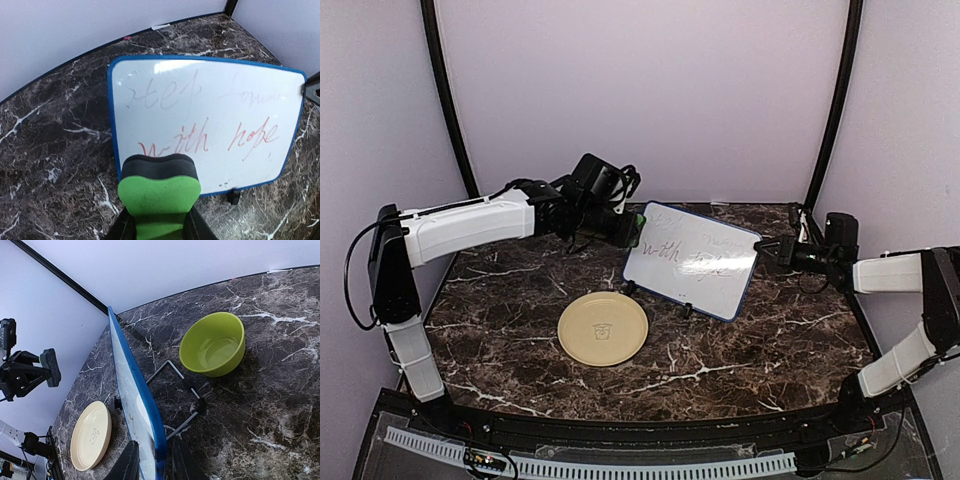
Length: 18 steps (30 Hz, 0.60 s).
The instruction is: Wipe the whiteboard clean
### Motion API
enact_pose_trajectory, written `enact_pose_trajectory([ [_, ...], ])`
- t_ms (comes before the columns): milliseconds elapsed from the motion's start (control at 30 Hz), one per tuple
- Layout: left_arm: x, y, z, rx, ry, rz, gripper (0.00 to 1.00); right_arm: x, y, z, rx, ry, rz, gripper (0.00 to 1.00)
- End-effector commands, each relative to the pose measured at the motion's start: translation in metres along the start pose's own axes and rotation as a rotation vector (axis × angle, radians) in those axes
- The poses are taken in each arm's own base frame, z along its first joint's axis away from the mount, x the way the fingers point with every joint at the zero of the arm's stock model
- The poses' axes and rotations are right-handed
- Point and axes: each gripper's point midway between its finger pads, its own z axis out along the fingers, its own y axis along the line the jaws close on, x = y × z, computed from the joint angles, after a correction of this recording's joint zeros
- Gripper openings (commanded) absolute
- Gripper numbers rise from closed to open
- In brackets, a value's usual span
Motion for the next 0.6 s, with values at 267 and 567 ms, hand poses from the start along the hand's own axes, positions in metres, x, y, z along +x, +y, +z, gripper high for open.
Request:
enact_pose_trajectory([
  [267, -0.059, 0.023, 0.047, -0.122, -0.103, 0.114, 0.14, -0.01, 0.011, 0.002, -0.051, -0.02, -0.045, 0.15],
  [567, -0.065, 0.03, 0.083, -0.148, -0.069, 0.126, 0.13, -0.006, 0.009, 0.003, -0.051, -0.01, -0.049, 0.0],
])
